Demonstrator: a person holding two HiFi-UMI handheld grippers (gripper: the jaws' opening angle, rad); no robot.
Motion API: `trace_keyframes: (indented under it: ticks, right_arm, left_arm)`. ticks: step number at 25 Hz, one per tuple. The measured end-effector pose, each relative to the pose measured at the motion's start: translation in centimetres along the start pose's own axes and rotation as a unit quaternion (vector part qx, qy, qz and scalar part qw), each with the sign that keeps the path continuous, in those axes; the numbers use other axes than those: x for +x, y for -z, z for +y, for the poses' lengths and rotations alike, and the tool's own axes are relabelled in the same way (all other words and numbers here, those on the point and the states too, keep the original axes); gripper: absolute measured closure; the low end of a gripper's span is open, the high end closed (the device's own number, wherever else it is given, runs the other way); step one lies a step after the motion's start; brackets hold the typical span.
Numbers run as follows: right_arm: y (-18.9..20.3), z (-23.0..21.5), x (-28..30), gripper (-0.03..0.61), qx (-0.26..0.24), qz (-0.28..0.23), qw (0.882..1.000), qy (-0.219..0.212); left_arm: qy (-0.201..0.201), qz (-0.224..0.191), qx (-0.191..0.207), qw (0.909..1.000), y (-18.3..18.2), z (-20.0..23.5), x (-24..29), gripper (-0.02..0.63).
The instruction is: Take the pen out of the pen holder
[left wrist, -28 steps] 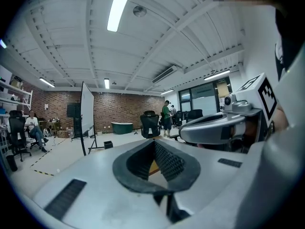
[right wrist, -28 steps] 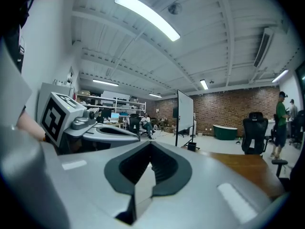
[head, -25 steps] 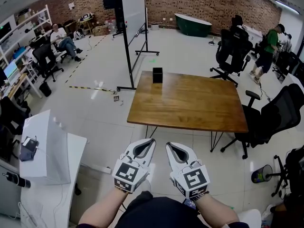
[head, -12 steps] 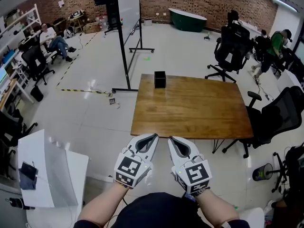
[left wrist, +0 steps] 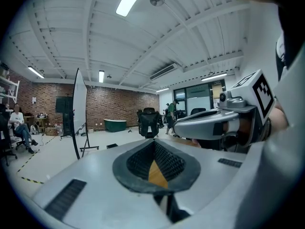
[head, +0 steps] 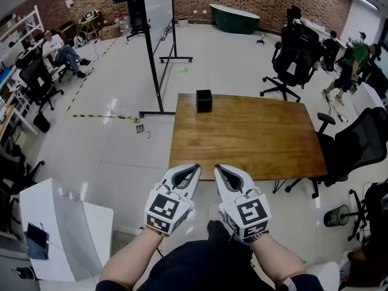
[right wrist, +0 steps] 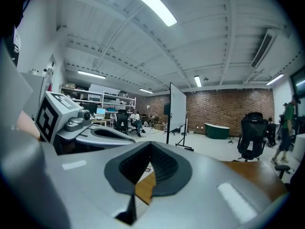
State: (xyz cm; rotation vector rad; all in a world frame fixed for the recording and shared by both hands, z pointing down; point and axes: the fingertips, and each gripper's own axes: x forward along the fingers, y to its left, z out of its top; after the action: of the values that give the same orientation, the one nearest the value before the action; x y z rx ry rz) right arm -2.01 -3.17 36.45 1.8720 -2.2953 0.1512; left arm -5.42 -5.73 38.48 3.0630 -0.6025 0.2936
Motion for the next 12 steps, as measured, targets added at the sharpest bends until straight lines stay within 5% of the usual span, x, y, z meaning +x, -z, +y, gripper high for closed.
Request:
trace_keyframes:
  ticks: [12]
  right_arm:
    - [0.6,-7.0,9.4,0.577,0.013,0.009,1.000,-0.013]
  left_arm:
    - [-0.019,0.017,-0.003,0.9997,0.4,7.0,7.9,0.609]
